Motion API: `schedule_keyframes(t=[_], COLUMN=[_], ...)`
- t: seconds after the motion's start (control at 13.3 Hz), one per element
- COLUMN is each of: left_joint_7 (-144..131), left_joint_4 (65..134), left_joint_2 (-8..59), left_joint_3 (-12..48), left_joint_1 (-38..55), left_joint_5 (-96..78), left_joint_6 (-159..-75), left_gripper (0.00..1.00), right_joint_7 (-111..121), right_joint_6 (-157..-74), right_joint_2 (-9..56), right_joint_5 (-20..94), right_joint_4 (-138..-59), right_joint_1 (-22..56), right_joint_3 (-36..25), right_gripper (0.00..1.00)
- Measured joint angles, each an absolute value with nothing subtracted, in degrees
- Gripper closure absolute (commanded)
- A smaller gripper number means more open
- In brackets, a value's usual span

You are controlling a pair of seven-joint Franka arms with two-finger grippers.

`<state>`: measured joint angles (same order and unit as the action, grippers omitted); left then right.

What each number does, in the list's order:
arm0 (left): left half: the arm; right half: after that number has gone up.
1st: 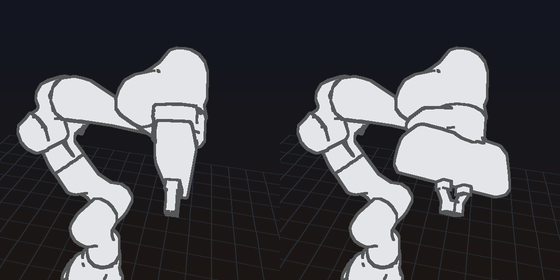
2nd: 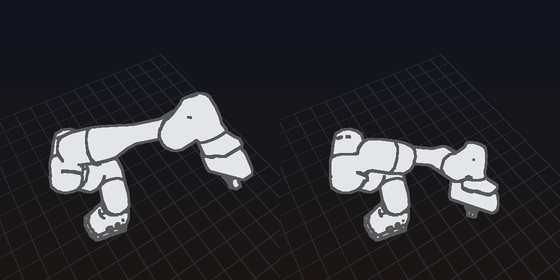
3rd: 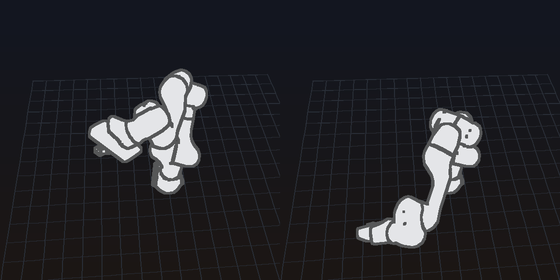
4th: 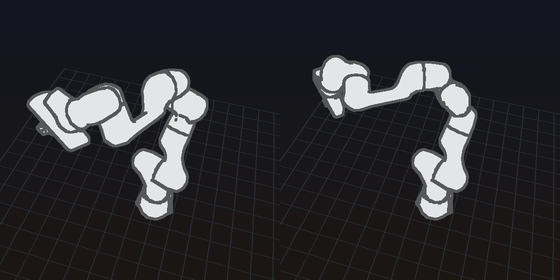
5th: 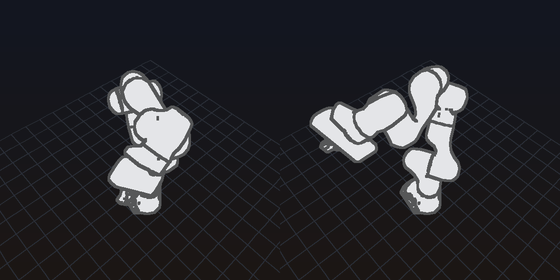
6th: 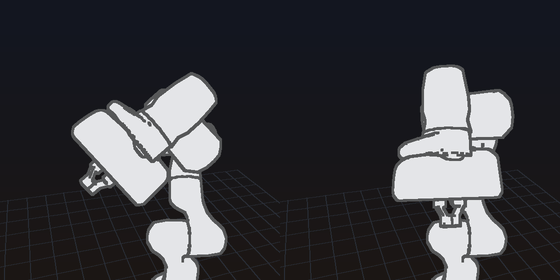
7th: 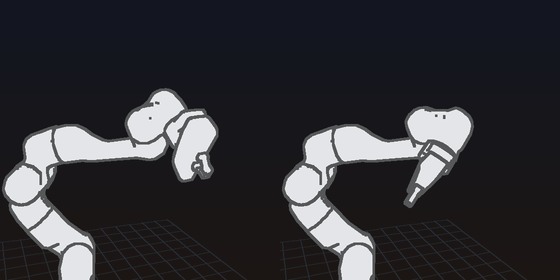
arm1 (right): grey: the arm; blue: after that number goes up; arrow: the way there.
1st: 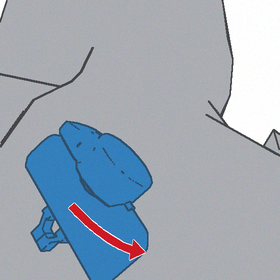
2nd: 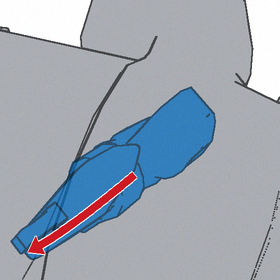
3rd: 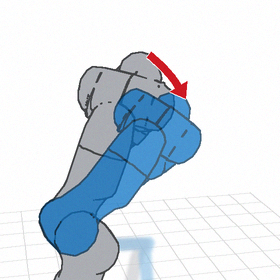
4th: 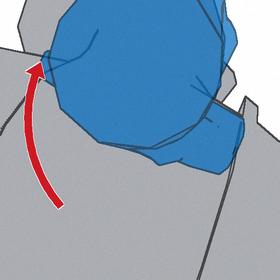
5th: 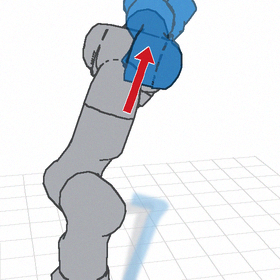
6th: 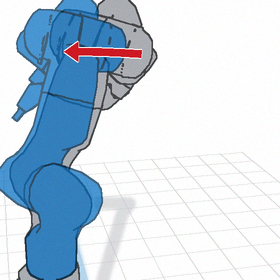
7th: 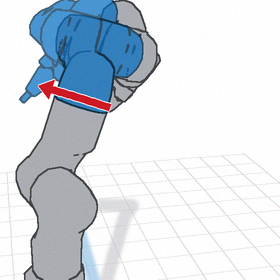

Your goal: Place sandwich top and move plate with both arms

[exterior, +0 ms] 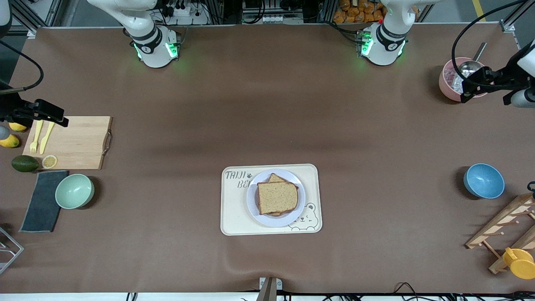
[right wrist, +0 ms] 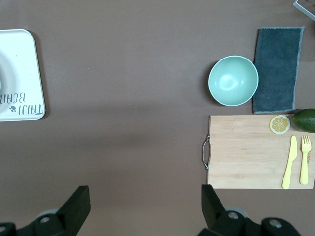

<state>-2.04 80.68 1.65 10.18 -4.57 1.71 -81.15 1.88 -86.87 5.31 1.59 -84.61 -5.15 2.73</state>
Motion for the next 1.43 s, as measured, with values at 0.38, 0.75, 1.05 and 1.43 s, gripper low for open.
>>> schedule_keyframes(t=[0.38, 0.75, 1.05, 1.43], left_joint_7=[-3.39, -4.49, -5.7, -5.7], left_joint_4=[82.48, 83.93, 84.61, 85.03], left_joint_2=[1.19, 1.0, 0.95, 1.04], left_joint_3=[10.17, 9.25, 8.31, 8.07], left_joint_1=[-5.07, -3.46, -2.27, -2.27], left_joint_5=[1.69, 1.68, 1.69, 1.69], left_joint_6=[-81.47, -82.0, -82.13, -82.46], left_gripper=[0.0, 0.0, 0.0, 0.0], right_joint_7=[1.88, 1.9, 1.91, 1.91], right_joint_6=[-86.87, -86.87, -86.87, -86.87], right_joint_2=[5.32, 5.35, 5.36, 5.45], right_joint_5=[1.72, 1.83, 1.85, 1.85], right_joint_4=[-84.61, -84.61, -84.61, -84.62], right_joint_1=[-5.15, -5.15, -5.15, -5.16], right_joint_3=[2.73, 2.74, 2.74, 2.74], right_gripper=[0.0, 0.0, 0.0, 0.0])
